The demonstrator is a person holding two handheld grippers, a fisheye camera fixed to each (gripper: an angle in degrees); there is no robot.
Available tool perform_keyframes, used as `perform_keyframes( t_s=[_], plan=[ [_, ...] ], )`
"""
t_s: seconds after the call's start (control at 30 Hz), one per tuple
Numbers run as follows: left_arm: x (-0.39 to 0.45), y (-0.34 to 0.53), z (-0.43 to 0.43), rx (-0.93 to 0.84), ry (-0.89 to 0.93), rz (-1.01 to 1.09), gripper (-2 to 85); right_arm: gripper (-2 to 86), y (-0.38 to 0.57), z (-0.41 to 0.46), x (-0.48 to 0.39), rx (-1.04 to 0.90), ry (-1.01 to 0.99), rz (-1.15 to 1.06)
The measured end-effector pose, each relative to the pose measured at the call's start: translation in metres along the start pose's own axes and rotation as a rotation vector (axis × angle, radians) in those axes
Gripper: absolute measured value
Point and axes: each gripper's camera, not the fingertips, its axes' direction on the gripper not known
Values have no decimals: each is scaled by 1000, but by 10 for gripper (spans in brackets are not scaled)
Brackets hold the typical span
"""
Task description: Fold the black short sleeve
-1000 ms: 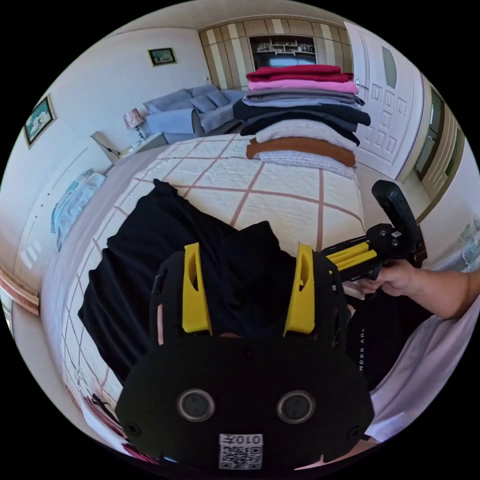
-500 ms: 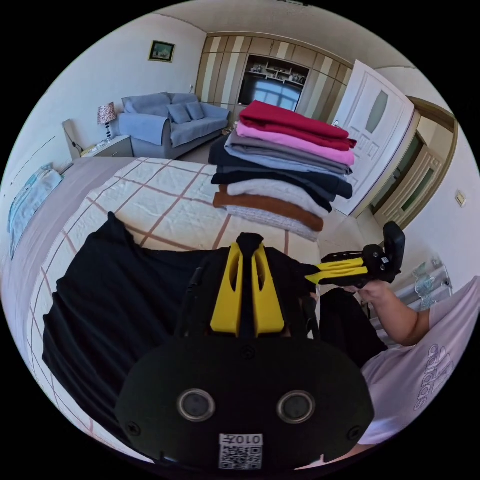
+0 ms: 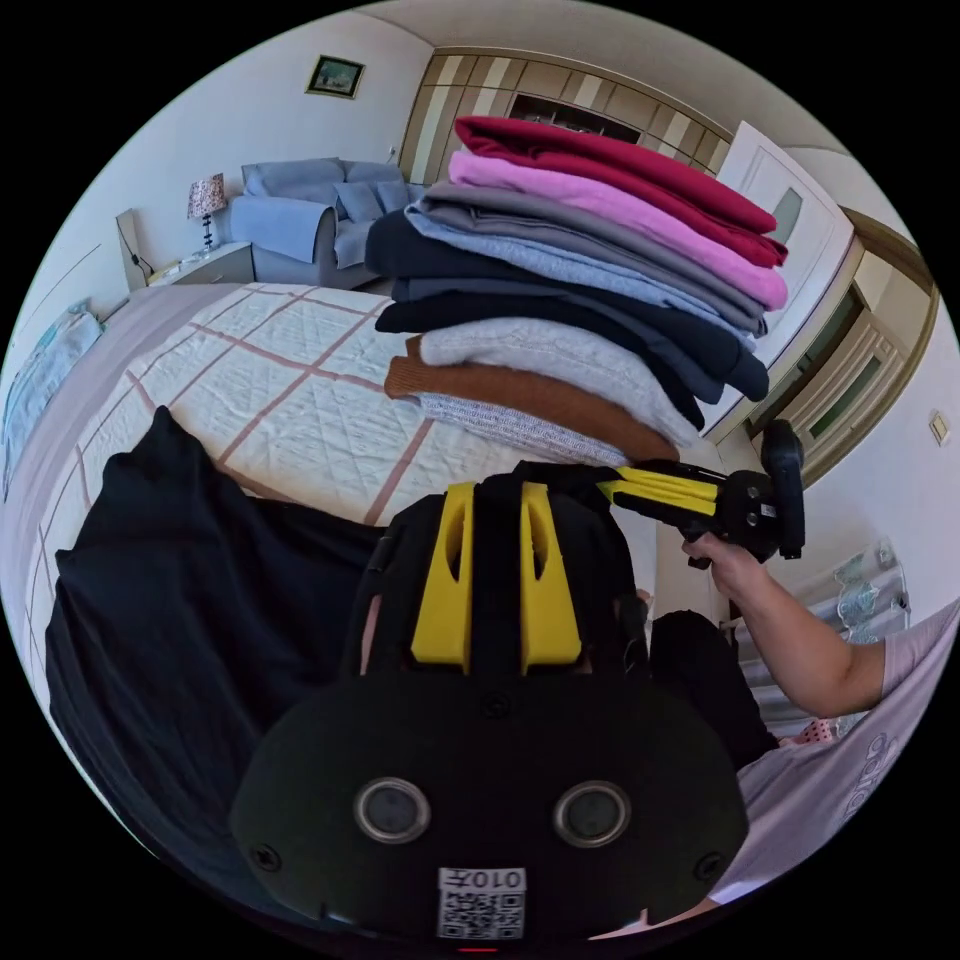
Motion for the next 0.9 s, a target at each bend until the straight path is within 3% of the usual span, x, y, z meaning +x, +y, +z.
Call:
perform_keyframes(
  t_s=[0.17, 0.23, 0.33, 0.43, 0.63, 0.9],
  plan=[
    [47, 98, -94, 40, -214, 92, 70, 65, 37, -53, -1, 130, -92, 95],
    [89, 170, -124, -40, -400, 183, 76, 81, 61, -85, -5, 237, -152, 100],
    [146, 262, -140, -220, -576, 294, 85, 98, 100, -121, -49, 330, -341, -111],
    [190, 334, -159, -275, -556, 285, 93, 105, 144, -138, -125, 330, -395, -400],
    [236, 395, -147, -389, -580, 344, 109, 112, 208, -161, -257, 355, -409, -915],
    [244, 409, -125, -377, -652, 369, 92, 114, 228, -154, -334, 291, -234, -1105]
  ],
)
